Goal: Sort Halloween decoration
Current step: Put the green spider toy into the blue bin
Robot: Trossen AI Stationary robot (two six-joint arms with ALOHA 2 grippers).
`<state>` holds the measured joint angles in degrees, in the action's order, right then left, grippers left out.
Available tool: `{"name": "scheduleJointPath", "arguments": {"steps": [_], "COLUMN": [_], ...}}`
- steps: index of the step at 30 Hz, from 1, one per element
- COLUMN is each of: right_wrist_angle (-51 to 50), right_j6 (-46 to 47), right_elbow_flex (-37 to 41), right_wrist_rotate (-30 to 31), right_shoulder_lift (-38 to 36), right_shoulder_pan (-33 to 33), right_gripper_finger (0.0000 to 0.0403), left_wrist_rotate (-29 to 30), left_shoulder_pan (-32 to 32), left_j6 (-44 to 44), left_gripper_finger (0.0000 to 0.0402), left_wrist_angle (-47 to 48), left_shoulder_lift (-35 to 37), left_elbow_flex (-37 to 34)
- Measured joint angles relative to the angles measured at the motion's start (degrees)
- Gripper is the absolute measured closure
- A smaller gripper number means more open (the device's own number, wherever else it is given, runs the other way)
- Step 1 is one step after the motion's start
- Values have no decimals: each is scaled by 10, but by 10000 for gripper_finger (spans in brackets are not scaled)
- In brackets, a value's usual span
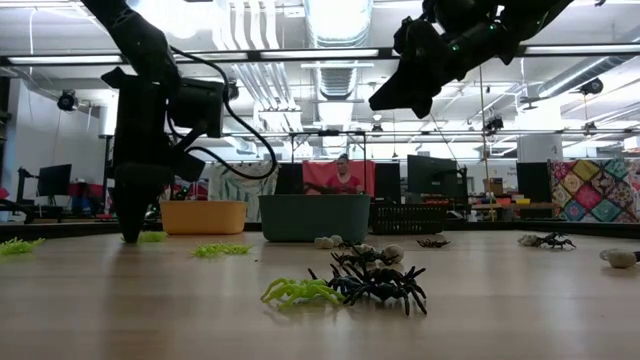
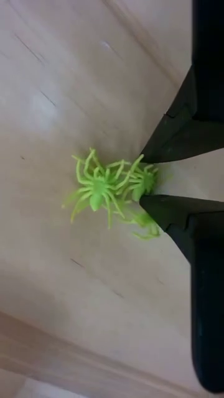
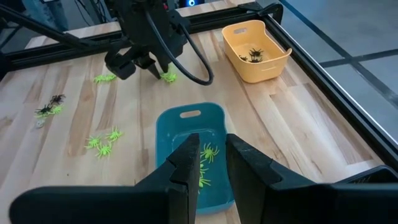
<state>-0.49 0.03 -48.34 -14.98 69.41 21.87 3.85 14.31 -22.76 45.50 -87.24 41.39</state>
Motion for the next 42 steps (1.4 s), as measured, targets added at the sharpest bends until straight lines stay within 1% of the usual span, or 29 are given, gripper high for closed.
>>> {"name": "scheduleJointPath", "arguments": {"steps": [3,8,10,16,22,27,32,36,39,42], "right_wrist_angle": [0,0,0,0,0,0,-1,-1,-1,-1], "right_j6": [0,0,0,0,-2,-4,-6,-11,-15,-16], "right_elbow_flex": [0,0,0,0,0,0,0,0,0,0], "right_wrist_rotate": [0,0,0,0,0,0,0,0,0,0], "right_shoulder_lift": [0,0,0,0,0,0,0,0,0,0], "right_shoulder_pan": [0,0,0,0,-4,-6,-6,-6,-6,-6], "right_gripper_finger": [335,335,335,335,335,335,335,335,335,335], "left_wrist_rotate": [-3,-10,-13,-22,-41,-48,-48,-49,-69,-95], "left_shoulder_pan": [0,0,0,-2,-10,-17,-20,-20,-20,-20], "left_j6": [3,15,18,27,51,58,60,81,114,153], "left_gripper_finger": [336,387,396,401,401,401,401,401,401,401], "left_wrist_angle": [0,5,11,57,61,59,52,-1,-74,-157], "left_shoulder_lift": [0,0,0,2,28,77,149,212,247,265], "left_elbow_flex": [-1,-1,2,16,19,19,20,20,20,20]}}
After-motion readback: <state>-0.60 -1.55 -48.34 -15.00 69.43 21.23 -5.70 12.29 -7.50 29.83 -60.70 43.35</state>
